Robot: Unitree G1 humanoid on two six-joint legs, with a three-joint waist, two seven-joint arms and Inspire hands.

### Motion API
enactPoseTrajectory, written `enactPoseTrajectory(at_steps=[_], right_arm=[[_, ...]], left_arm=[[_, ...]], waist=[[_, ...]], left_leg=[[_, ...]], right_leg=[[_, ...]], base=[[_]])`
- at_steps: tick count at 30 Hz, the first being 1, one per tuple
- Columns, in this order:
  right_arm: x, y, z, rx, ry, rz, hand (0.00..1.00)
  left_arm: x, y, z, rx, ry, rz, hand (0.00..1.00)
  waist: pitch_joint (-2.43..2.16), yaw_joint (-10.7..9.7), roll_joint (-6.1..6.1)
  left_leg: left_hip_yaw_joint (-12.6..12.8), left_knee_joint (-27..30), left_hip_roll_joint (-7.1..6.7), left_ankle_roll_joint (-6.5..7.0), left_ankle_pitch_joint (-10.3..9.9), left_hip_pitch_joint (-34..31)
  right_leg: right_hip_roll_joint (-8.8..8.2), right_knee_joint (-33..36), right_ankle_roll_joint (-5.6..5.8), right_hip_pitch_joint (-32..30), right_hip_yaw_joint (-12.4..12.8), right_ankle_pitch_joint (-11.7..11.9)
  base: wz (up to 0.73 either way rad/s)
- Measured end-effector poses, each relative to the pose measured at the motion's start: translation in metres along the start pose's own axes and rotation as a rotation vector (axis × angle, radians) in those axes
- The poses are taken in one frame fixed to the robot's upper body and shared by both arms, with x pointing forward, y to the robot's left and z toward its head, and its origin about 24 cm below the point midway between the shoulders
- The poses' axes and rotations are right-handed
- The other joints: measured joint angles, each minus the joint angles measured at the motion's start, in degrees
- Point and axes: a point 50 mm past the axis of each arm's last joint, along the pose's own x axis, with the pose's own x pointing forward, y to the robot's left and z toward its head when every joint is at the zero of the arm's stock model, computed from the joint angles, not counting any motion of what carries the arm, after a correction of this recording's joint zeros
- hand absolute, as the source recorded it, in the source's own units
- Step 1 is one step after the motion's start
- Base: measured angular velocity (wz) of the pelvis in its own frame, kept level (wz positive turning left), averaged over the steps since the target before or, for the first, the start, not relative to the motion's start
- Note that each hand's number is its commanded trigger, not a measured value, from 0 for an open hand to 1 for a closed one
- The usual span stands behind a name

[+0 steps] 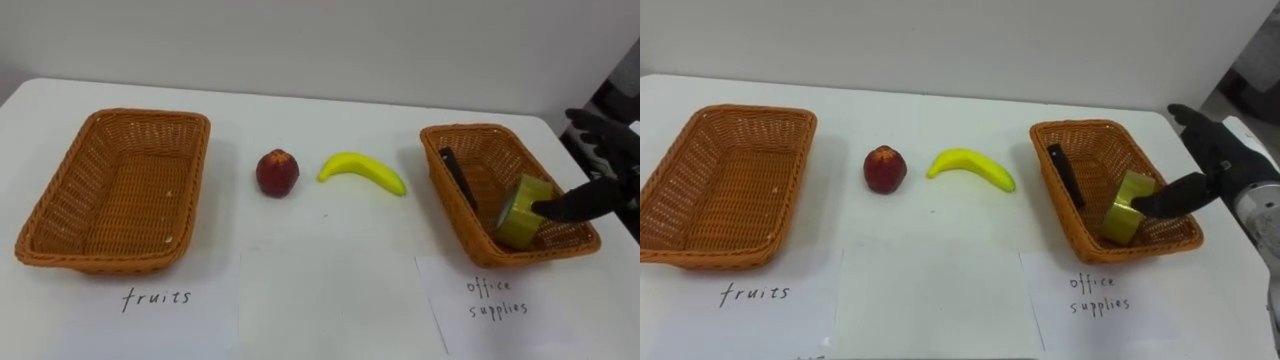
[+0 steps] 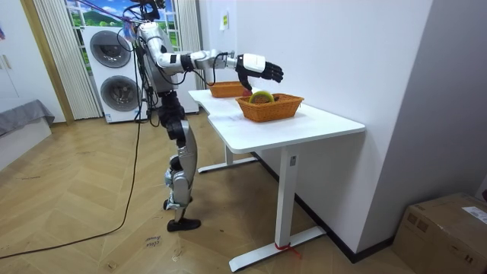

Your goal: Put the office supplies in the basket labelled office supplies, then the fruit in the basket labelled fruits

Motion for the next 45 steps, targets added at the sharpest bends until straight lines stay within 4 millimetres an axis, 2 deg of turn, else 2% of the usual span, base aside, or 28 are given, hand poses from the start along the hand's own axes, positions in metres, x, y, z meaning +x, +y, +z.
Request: enactPoseTrajectory(at_steps=[6,12,22,29,34,36,40,45], right_arm=[[0.001,-0.002,0.007,-0.007,-0.027,-0.011,0.0],[0.0,-0.008,0.03,-0.024,-0.119,-0.048,0.0],[-0.005,-0.014,0.052,-0.046,-0.214,-0.111,0.0],[-0.006,-0.014,0.055,-0.05,-0.235,-0.119,0.0],[-0.006,-0.012,0.056,-0.057,-0.239,-0.111,0.0],[-0.005,-0.01,0.057,-0.063,-0.239,-0.104,0.0],[-0.002,0.001,0.059,-0.079,-0.245,-0.061,0.0],[0.0,0.017,0.061,-0.115,-0.247,-0.002,0.0]], left_arm=[[0.001,0.002,0.002,-0.004,-0.007,0.005,0.0],[0.002,0.005,0.007,-0.004,-0.018,0.013,0.0],[0.003,0.008,0.01,0.004,-0.025,0.025,0.0],[0.003,0.009,0.01,0.005,-0.025,0.031,0.0],[0.003,0.009,0.011,0.005,-0.029,0.032,0.0],[0.003,0.009,0.011,0.006,-0.03,0.032,0.0],[0.003,0.009,0.014,0.012,-0.038,0.03,0.0],[0.002,0.008,0.013,0.018,-0.041,0.028,0.0]], waist=[[0.05,-0.1,-0.63],[0.13,0.2,-1.03],[0.11,2.1,-1.19],[0.26,3.2,-0.97],[0.66,4.7,-0.36],[0.79,4.6,-0.14],[0.78,5.3,-0.15],[0.73,6.9,-0.22]], left_leg=[[0.0,0.0,-0.01,0.0,0.0,0.0],[0.0,0.0,-0.02,0.0,0.0,0.1],[-0.1,0.0,-0.13,0.02,0.0,-0.6],[-0.2,0.3,-0.1,0.02,0.0,-0.9],[-0.6,0.2,-0.07,0.03,0.0,-1.0],[-1.2,0.3,-0.13,0.03,0.0,-1.2],[-2.2,0.5,-0.18,0.02,0.0,-1.2],[-2.2,0.4,-0.23,0.02,0.0,-1.0]], right_leg=[[-0.04,-0.2,0.0,0.1,-0.1,0.0],[-0.06,0.2,0.02,0.0,0.1,0.0],[-0.19,0.5,0.03,-0.6,0.1,-0.1],[-0.17,0.4,0.03,-0.8,-0.1,-0.1],[-0.21,0.5,0.02,-0.5,-0.5,-0.1],[-0.33,0.5,0.03,-0.2,-1.2,-0.1],[-0.29,-0.4,0.02,0.2,-1.9,-0.1],[-0.33,-0.4,0.02,0.9,-2.0,-0.1]], base=[[0.0],[-0.01],[0.0],[0.0],[0.01],[0.16],[0.11],[0.01]])
